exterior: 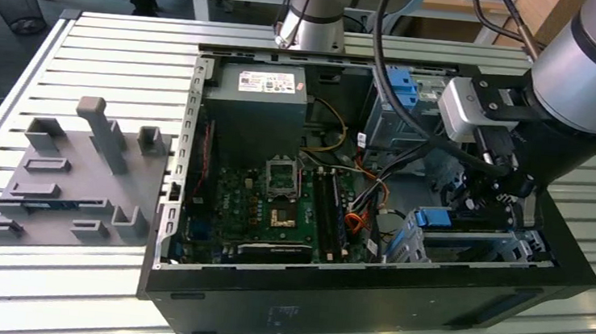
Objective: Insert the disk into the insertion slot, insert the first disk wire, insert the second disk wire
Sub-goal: 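Insert the second disk wire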
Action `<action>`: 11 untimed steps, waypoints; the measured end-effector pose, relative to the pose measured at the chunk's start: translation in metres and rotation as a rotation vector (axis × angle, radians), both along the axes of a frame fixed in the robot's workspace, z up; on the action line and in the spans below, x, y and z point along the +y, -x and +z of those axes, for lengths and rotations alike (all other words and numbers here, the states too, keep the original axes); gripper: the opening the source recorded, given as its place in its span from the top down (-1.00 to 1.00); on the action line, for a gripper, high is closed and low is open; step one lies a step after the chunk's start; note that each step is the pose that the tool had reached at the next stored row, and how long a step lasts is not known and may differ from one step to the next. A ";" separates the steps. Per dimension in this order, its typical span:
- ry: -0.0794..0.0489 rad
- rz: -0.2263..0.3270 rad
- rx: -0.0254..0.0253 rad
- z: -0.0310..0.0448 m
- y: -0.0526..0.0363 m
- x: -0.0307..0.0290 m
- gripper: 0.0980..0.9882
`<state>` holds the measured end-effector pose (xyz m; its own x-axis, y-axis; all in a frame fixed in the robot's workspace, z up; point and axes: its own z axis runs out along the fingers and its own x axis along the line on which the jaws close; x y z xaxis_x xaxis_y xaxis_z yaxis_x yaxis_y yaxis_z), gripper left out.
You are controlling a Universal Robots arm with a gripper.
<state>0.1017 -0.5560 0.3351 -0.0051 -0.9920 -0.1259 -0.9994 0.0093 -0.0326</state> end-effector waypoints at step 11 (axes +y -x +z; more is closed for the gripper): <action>0.000 -0.001 0.0000 -0.0023 -0.0012 -0.0029 0.89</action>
